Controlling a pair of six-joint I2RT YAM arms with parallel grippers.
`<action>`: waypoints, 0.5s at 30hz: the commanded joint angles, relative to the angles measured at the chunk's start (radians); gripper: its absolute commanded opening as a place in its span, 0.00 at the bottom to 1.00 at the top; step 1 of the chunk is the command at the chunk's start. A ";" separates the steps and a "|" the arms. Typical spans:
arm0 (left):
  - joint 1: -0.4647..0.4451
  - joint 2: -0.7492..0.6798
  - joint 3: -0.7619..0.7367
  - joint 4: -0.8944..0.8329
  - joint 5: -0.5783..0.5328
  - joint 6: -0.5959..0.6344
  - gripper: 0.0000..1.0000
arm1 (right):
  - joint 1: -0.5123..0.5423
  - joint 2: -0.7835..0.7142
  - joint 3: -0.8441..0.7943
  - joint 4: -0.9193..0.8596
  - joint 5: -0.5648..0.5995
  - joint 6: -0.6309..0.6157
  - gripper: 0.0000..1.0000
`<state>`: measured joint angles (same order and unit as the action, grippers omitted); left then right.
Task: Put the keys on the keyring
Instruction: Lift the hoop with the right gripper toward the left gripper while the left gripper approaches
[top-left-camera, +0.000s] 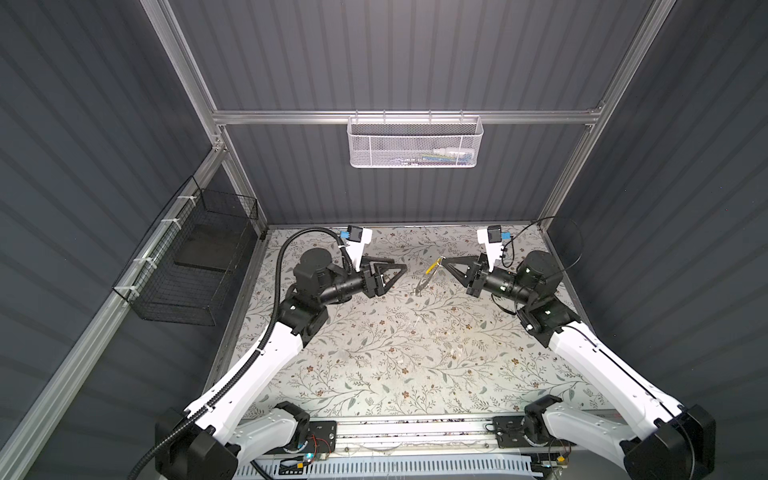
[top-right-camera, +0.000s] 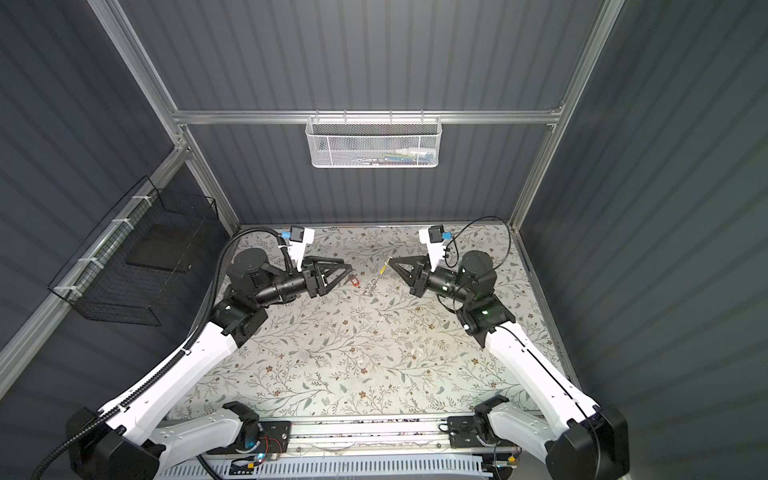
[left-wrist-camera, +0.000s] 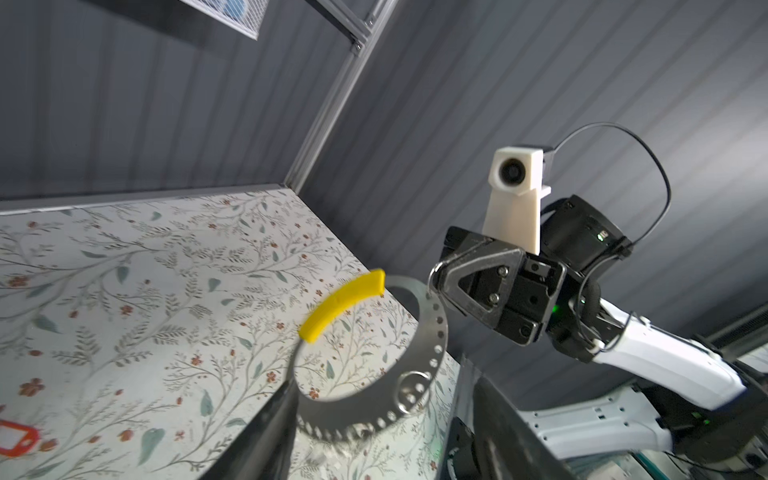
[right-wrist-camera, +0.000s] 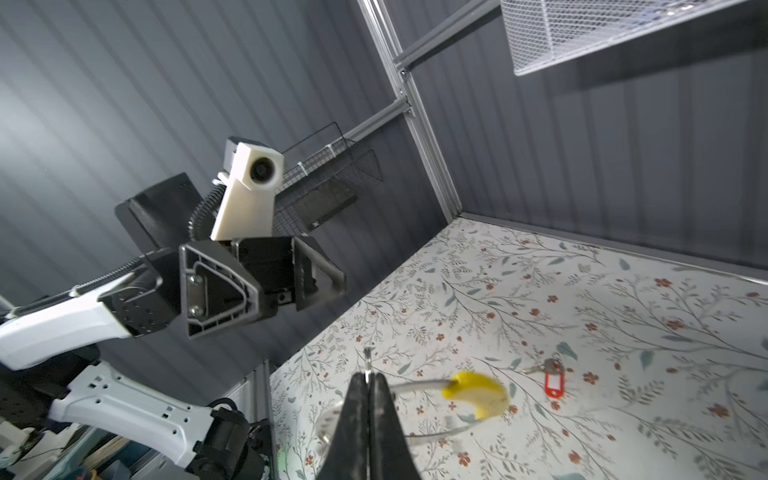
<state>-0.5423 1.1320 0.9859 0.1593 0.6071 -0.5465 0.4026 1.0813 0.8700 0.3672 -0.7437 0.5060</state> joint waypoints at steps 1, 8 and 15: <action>-0.036 0.027 0.041 0.035 0.034 0.019 0.59 | 0.020 -0.006 -0.006 0.155 -0.084 0.089 0.03; -0.101 0.076 0.091 0.052 0.042 0.030 0.44 | 0.057 0.003 -0.023 0.196 -0.089 0.113 0.03; -0.122 0.070 0.094 0.096 0.032 0.007 0.38 | 0.063 0.002 -0.041 0.253 -0.094 0.158 0.04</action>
<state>-0.6559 1.2121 1.0492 0.2146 0.6292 -0.5323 0.4614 1.0859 0.8371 0.5411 -0.8207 0.6277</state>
